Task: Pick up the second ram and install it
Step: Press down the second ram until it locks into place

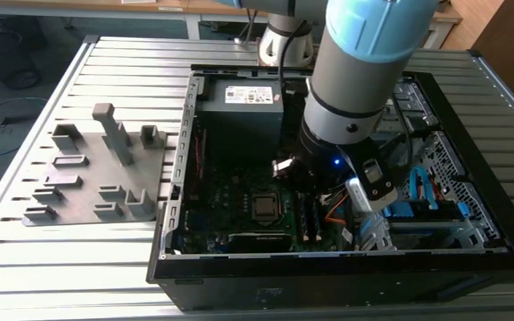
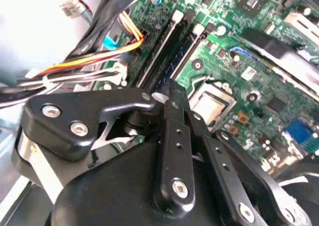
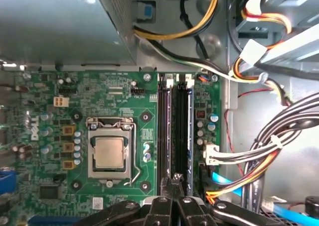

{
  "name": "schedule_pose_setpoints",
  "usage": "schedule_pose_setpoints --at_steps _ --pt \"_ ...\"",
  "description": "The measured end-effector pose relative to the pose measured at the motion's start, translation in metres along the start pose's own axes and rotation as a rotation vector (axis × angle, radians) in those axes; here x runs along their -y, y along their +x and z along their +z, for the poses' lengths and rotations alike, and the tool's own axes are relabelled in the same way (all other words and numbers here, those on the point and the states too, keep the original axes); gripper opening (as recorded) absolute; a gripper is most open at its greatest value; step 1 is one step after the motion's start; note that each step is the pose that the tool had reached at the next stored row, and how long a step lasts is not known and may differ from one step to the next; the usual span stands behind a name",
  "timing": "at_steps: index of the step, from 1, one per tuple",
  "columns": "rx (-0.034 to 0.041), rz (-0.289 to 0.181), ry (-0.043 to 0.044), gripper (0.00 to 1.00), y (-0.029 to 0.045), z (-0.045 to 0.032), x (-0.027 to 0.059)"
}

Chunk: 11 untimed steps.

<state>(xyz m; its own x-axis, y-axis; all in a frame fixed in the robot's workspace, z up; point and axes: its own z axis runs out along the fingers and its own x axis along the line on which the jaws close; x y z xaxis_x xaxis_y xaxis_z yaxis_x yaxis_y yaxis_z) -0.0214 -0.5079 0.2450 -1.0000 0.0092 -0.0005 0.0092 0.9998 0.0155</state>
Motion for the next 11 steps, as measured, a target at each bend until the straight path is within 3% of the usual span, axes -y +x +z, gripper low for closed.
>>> schedule_pose_setpoints --at_steps 7,11 --pt "0.0000 0.000 0.0001 0.10 0.0000 -0.0164 -0.0071" --pt "0.0001 0.000 -0.0001 0.10 0.0001 -0.0184 -0.0076"
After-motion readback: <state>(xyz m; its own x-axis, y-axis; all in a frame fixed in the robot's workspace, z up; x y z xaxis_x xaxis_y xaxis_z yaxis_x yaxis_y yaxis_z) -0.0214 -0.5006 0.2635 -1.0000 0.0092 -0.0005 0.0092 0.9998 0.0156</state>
